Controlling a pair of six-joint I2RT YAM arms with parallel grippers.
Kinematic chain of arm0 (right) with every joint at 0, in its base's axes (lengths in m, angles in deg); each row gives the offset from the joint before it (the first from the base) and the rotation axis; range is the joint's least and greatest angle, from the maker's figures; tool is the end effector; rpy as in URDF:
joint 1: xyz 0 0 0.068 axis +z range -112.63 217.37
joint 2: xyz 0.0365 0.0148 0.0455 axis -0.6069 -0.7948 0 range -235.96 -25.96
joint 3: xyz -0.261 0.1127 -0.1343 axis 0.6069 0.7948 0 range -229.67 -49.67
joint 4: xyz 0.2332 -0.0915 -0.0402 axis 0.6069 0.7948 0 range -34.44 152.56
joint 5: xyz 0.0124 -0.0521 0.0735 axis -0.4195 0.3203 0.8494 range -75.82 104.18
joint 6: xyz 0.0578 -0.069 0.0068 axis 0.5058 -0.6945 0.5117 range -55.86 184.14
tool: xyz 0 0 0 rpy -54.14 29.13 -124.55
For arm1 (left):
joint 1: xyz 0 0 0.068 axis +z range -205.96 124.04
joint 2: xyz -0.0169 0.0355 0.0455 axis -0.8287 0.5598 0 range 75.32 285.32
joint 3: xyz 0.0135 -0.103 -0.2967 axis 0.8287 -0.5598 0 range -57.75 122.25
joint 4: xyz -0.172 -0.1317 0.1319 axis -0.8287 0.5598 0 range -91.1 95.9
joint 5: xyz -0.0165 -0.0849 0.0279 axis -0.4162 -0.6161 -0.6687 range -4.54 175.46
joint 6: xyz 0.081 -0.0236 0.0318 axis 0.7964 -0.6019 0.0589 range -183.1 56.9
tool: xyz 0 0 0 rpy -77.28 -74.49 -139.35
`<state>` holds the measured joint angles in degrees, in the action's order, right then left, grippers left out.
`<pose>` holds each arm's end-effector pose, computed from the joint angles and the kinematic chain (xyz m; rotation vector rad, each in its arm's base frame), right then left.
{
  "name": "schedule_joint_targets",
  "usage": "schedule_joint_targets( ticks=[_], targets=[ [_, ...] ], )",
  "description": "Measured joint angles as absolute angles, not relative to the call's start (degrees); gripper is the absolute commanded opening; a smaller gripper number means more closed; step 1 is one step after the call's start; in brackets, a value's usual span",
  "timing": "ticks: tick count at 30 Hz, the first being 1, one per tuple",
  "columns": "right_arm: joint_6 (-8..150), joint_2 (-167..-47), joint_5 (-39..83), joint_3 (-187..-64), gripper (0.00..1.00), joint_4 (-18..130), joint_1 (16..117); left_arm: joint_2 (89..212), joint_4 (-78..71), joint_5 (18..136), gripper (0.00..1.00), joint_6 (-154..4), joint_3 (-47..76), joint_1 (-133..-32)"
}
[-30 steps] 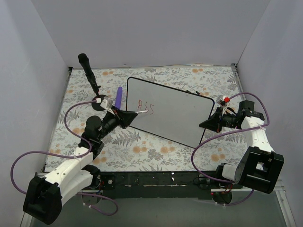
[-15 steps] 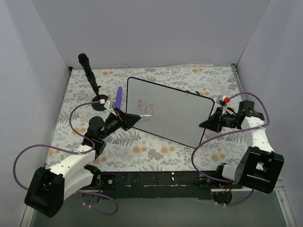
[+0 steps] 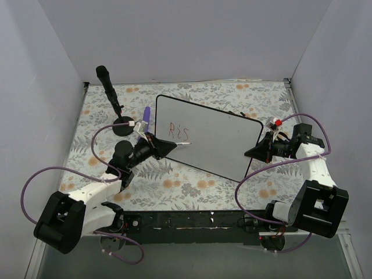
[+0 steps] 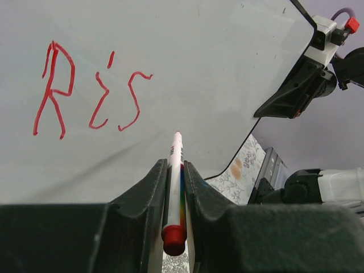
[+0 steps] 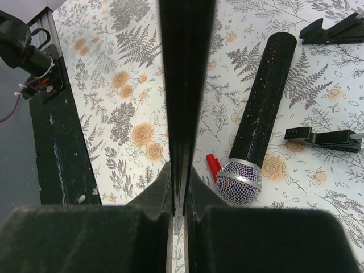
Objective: Write a sentence on the whiteboard
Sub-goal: Write with the whiteboard marker without the cap on the whiteboard.
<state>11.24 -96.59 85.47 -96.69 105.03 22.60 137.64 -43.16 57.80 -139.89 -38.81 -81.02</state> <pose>0.2015 0.0259 0.2676 -0.8613 1.8337 1.0330 0.1980 -0.1339 0.2630 -0.4064 1.8568 -1.6888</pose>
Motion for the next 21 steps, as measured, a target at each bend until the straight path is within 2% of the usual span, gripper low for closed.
schedule_joint_targets(
  ticks=[21],
  targets=[
    [11.24,-96.59,85.47,-96.69,0.01,105.03,22.69,141.49,-36.95,62.54,0.0,-132.28,-31.31,-82.35]
  ],
)
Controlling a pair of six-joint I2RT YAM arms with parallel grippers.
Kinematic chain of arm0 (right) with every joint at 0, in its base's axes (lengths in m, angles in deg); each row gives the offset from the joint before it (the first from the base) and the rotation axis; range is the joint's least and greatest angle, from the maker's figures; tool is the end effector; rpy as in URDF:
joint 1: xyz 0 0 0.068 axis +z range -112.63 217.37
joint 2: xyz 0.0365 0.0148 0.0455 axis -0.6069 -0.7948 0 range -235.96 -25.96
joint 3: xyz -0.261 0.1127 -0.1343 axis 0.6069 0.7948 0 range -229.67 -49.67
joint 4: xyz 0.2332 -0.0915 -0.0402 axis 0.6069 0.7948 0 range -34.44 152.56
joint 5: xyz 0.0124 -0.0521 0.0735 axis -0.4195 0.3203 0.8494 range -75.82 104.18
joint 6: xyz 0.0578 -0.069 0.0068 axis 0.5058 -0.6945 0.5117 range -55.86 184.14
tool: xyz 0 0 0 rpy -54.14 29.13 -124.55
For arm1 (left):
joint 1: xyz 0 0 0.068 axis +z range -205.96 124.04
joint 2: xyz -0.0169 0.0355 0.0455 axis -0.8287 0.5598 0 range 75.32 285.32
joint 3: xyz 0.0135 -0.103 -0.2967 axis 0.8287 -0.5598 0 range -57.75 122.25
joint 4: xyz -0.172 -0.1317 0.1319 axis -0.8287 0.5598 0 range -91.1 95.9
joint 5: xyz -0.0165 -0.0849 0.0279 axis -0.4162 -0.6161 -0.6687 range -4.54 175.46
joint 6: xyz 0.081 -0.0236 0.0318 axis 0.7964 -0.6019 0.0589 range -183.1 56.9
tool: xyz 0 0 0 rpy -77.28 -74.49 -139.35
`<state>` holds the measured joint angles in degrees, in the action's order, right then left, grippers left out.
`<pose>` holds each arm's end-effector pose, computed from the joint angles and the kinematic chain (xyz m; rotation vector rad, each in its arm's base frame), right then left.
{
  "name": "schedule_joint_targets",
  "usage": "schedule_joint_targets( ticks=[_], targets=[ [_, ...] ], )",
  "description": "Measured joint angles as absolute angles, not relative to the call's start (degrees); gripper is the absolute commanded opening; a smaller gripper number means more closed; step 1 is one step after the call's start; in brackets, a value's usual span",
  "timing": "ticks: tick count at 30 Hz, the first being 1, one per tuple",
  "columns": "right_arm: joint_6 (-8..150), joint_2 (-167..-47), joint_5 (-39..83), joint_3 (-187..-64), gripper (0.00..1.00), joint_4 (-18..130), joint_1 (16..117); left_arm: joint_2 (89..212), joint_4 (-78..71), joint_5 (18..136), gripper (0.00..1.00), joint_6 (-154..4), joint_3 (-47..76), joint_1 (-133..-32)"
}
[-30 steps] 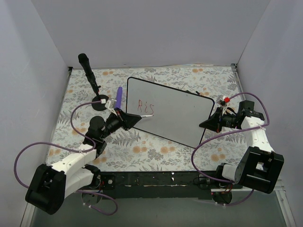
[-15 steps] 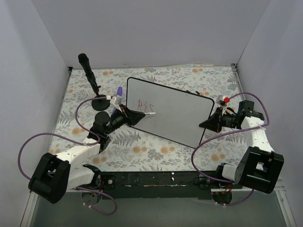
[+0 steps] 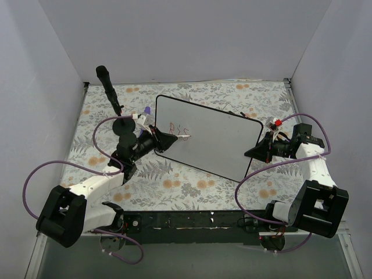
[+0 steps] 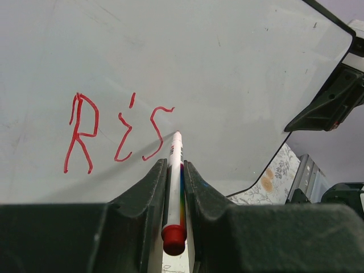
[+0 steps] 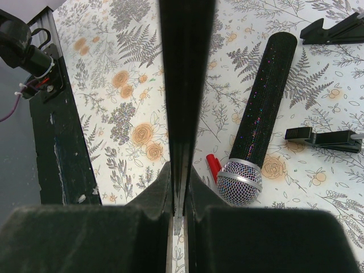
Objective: Write a sentence on the whiteboard
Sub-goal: Write with the whiteboard marker without the cap on the whiteboard.
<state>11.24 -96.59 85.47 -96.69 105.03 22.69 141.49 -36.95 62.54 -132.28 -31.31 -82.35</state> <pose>0.2015 0.0262 0.2676 -0.8628 1.8333 1.0340 0.2228 -0.1456 0.2790 -0.3511 1.8623 -1.5423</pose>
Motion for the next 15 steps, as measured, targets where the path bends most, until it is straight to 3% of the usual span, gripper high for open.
schedule_joint_targets(
  ticks=[15],
  targets=[
    [11.5,-96.59,85.27,-96.69,0.01,105.06,22.76,144.09,-36.21,61.47,0.0,-131.91,-29.78,-82.4]
  ],
)
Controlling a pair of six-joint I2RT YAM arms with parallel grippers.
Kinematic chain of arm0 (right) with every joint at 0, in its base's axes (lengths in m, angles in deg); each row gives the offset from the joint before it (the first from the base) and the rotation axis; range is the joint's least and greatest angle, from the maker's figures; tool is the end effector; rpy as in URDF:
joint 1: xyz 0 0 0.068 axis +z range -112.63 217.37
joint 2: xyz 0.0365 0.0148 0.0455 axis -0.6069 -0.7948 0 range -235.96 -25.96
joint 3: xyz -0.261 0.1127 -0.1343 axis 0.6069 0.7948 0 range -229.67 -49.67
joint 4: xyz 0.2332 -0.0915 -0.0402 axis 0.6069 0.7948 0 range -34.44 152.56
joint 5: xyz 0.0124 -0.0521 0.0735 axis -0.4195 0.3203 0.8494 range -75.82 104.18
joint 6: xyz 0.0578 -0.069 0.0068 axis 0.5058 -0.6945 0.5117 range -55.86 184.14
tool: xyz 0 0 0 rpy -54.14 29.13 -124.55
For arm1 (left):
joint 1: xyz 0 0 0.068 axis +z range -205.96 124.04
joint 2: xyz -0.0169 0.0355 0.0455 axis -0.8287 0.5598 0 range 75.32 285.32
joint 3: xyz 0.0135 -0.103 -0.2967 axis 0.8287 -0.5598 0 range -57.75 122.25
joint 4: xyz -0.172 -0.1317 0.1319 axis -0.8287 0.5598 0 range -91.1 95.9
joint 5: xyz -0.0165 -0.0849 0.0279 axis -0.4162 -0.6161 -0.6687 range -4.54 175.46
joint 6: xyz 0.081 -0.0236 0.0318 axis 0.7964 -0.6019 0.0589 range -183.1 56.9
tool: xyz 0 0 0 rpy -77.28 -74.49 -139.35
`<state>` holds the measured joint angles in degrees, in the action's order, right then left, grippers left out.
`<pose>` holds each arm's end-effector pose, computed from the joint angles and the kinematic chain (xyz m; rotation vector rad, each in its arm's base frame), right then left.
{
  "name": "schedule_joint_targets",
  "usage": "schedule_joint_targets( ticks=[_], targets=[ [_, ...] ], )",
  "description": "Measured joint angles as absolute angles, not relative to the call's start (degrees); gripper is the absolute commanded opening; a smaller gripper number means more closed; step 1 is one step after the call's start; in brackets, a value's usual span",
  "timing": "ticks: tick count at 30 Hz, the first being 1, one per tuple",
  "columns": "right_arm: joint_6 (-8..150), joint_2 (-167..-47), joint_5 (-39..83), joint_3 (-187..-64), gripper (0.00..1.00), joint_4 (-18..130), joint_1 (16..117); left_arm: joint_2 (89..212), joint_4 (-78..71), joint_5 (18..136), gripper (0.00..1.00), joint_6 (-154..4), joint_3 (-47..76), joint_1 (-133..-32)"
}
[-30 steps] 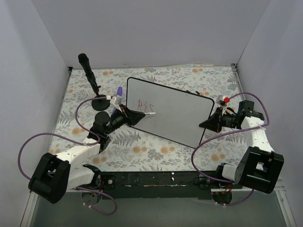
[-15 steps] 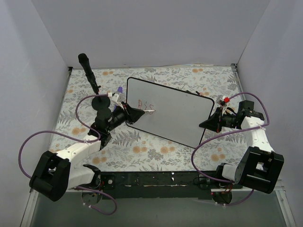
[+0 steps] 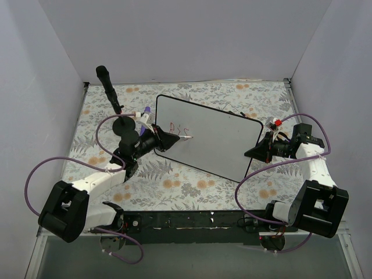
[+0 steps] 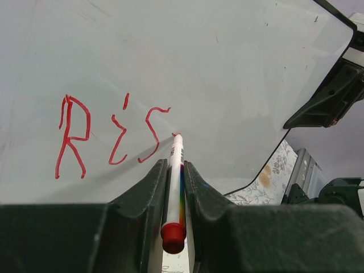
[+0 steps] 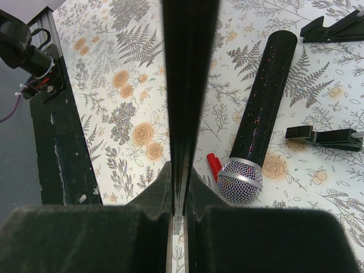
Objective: Write a sentence on the whiteboard
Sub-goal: Write with the whiteboard marker without the cap on the whiteboard.
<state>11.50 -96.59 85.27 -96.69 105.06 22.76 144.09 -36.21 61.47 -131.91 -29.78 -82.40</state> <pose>0.2014 0.0263 0.2673 -0.8606 1.8392 1.0351 0.2309 -0.1514 0.2757 -0.3457 1.9015 -1.5411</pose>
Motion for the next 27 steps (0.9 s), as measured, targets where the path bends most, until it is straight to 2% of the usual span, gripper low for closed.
schedule_joint_targets(
  ticks=[27],
  targets=[
    [11.54,-96.59,85.25,-96.69,0.01,105.08,22.76,143.48,-35.21,62.52,0.0,-131.26,-27.24,-82.22]
  ],
)
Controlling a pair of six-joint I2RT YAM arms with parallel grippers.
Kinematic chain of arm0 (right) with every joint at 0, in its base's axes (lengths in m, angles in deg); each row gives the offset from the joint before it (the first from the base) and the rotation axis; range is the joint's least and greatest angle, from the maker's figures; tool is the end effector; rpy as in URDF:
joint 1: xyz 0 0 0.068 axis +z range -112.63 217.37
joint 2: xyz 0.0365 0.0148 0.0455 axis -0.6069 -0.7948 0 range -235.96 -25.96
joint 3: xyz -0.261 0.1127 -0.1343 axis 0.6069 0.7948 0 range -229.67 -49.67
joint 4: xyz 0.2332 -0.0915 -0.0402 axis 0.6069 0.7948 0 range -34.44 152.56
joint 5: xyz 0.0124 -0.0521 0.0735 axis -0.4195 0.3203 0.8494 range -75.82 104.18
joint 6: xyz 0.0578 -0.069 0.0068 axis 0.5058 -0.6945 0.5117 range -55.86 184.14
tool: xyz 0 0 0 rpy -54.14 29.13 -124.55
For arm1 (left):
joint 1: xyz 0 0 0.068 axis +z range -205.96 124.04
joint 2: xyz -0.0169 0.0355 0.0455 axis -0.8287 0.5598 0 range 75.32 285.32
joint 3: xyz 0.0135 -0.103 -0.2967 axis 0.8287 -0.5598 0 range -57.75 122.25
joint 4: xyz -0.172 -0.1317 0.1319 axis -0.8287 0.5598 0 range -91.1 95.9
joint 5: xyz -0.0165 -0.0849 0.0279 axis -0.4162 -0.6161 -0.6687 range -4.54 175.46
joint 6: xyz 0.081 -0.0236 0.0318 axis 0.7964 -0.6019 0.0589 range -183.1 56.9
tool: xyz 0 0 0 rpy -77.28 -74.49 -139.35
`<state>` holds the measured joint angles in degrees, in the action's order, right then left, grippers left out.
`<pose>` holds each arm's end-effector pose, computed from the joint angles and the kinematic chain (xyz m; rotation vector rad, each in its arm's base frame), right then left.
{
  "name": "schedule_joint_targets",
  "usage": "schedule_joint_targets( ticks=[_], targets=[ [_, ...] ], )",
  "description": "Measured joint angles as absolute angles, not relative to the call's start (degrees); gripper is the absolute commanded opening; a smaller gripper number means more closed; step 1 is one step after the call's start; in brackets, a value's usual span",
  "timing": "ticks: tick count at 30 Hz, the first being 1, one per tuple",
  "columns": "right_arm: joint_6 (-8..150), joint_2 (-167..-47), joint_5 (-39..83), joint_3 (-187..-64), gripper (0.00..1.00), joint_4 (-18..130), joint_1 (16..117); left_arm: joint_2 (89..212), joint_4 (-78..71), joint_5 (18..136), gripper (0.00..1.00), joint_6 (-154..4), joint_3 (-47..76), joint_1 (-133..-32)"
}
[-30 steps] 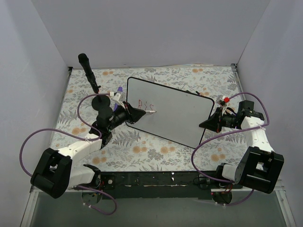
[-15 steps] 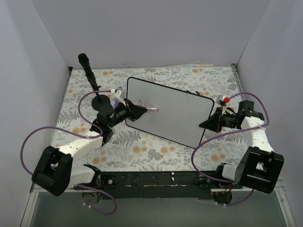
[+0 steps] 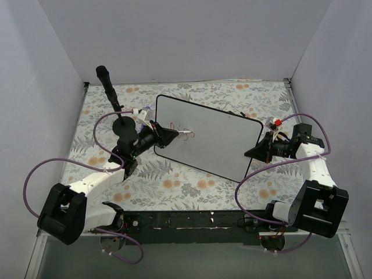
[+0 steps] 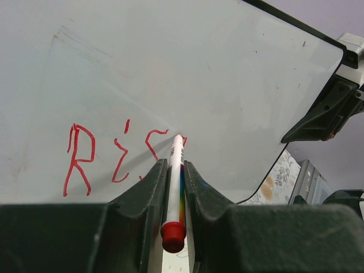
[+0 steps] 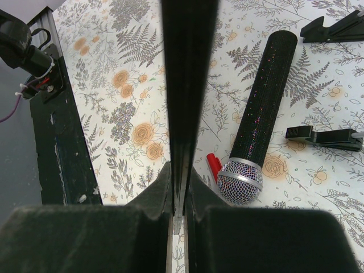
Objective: Write a sentence on the whiteboard
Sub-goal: Write with the whiteboard marker without the cap on the whiteboard.
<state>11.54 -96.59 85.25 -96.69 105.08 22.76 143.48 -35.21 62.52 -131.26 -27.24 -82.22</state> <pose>0.2014 0.0263 0.2673 -0.8599 1.8401 1.0356 0.2352 -0.1511 0.2921 -0.3322 1.8538 -1.5312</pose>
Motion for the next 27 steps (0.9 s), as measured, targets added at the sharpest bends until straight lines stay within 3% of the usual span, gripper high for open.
schedule_joint_targets(
  ticks=[27],
  targets=[
    [12.29,-96.59,85.01,-96.69,0.01,105.12,22.76,143.11,-31.86,61.62,0.0,-131.04,-28.08,-80.6]
  ],
)
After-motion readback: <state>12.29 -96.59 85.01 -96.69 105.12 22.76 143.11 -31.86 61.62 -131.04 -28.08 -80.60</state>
